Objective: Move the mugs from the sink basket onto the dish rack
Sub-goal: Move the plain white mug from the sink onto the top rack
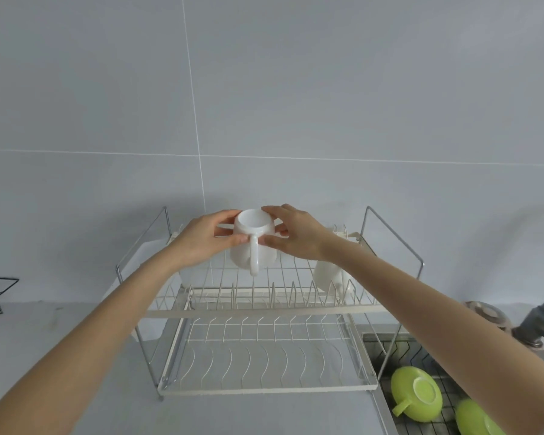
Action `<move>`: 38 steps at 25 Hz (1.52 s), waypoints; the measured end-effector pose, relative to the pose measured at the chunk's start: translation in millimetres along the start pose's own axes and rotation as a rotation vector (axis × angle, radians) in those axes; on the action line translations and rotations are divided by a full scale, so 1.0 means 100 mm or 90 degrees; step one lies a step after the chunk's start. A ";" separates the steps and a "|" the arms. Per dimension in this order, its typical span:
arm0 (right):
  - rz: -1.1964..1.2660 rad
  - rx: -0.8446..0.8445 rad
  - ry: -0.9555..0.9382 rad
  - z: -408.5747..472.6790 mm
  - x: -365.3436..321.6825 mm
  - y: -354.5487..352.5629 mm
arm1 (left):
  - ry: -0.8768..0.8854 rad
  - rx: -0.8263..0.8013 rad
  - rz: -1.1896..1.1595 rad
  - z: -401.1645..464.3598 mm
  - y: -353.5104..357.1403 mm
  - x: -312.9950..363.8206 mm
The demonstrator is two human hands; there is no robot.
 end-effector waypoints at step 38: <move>-0.191 -0.056 0.005 -0.11 0.22 0.35 | -0.132 -0.221 0.304 -0.09 0.19 -0.04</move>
Point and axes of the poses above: each hand's wrist, its own z-axis towards the middle knuckle, its own y-axis out of the palm, x = y × z, the point moved 5 cm from there along z, towards the middle knuckle, and after that the axes turned 14 degrees about y, right-handed, at the moved point
